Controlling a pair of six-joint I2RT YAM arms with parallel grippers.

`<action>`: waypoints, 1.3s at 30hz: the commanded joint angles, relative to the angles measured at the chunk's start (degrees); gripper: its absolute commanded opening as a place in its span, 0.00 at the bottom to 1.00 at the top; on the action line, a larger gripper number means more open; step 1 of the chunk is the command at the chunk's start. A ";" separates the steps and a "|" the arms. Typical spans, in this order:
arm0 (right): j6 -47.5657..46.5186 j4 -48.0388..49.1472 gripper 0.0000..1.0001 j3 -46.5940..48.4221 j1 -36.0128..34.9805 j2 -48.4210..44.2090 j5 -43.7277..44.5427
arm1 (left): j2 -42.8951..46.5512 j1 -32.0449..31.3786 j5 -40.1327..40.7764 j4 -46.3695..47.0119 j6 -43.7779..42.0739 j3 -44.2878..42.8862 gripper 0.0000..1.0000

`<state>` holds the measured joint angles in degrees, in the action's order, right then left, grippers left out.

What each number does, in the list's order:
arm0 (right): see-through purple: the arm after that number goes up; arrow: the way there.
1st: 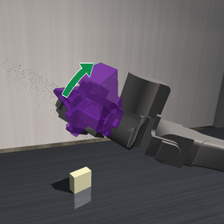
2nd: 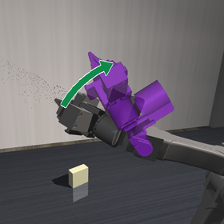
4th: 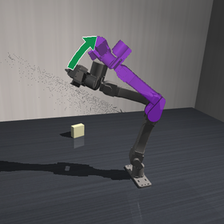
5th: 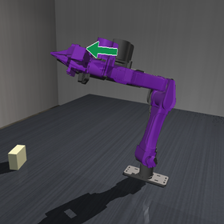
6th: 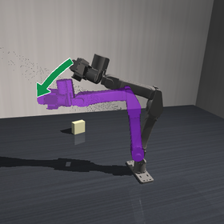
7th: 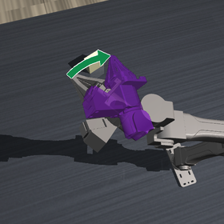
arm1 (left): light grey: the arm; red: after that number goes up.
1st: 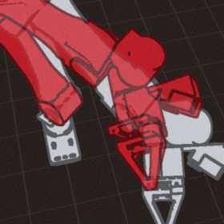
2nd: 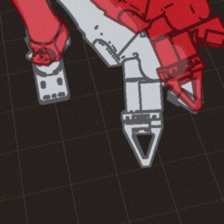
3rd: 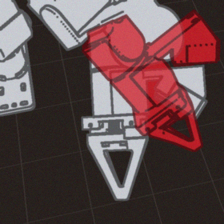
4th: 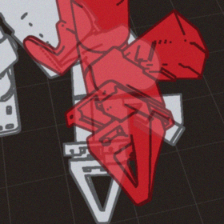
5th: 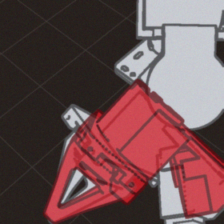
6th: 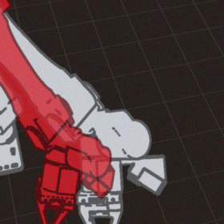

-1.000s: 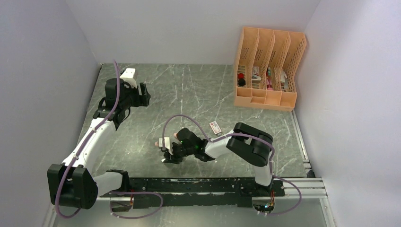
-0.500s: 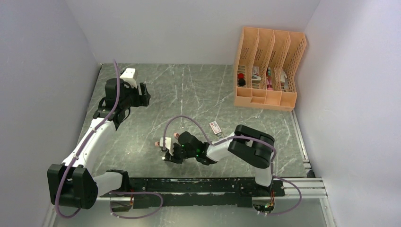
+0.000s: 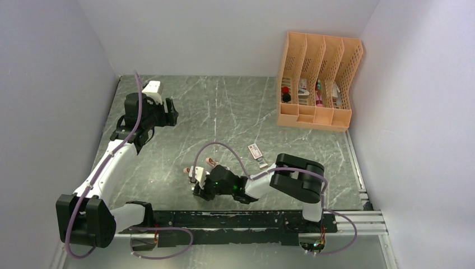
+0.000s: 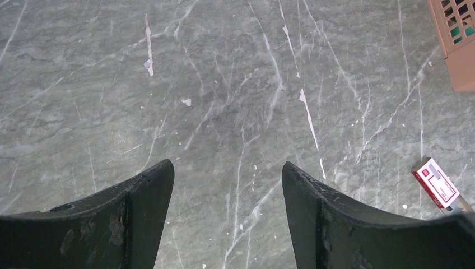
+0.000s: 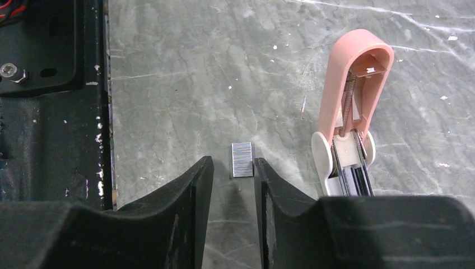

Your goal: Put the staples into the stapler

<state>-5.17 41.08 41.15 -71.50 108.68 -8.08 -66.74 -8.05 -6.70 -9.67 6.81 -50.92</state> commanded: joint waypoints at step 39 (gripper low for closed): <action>0.34 -7.53 0.13 -6.52 -0.32 5.10 1.85 | 0.26 -0.30 0.02 -0.08 -0.55 -0.65 0.75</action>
<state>-5.06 49.78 37.71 -71.64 110.26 -7.38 -66.74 -8.05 -6.70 -9.67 6.76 -50.92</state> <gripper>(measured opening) 0.201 0.752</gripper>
